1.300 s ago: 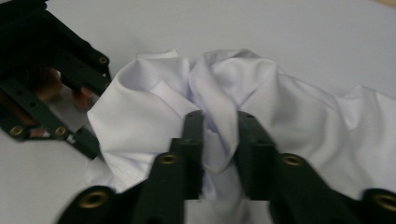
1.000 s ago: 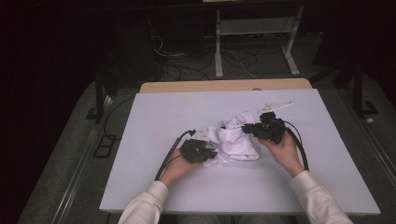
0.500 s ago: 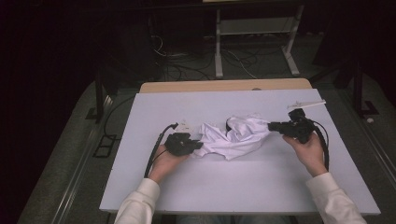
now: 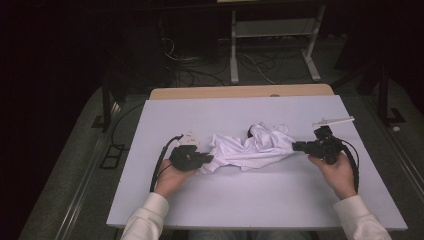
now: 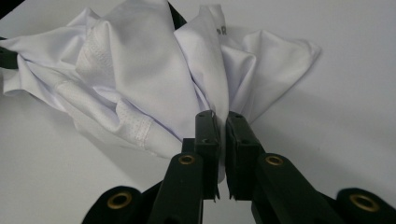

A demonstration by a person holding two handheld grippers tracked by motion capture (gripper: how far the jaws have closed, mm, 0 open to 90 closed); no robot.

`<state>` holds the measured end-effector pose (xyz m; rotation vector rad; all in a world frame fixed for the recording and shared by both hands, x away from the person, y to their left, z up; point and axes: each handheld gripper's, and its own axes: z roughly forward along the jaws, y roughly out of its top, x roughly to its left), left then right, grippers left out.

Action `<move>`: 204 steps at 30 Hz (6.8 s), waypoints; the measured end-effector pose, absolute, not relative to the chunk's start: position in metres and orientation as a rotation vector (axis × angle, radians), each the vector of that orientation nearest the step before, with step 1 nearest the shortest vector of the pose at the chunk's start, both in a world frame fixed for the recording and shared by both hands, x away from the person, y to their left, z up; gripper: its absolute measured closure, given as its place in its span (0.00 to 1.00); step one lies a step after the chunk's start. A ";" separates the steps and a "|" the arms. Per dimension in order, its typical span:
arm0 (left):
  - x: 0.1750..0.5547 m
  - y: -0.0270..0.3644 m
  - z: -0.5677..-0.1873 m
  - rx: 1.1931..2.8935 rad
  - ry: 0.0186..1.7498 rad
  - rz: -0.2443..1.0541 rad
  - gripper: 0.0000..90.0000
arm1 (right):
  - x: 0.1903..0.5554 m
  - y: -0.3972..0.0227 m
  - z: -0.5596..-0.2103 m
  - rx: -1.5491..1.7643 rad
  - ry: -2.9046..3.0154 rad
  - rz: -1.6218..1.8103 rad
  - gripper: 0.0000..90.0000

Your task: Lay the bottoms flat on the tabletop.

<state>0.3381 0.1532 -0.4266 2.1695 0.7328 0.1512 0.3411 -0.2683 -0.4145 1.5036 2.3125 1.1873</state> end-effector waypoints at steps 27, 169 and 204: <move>0.338 0.102 -0.410 2.179 0.654 0.210 0.45 | 0.282 -0.302 -0.445 1.741 2.375 1.077 0.93; 0.387 0.183 -0.430 1.971 1.102 -0.023 0.96 | 0.336 -0.318 -0.431 1.885 2.191 0.966 0.97; 0.388 0.184 -0.436 1.985 1.093 -0.025 0.96 | 0.373 -0.248 -0.439 1.699 2.396 1.085 0.53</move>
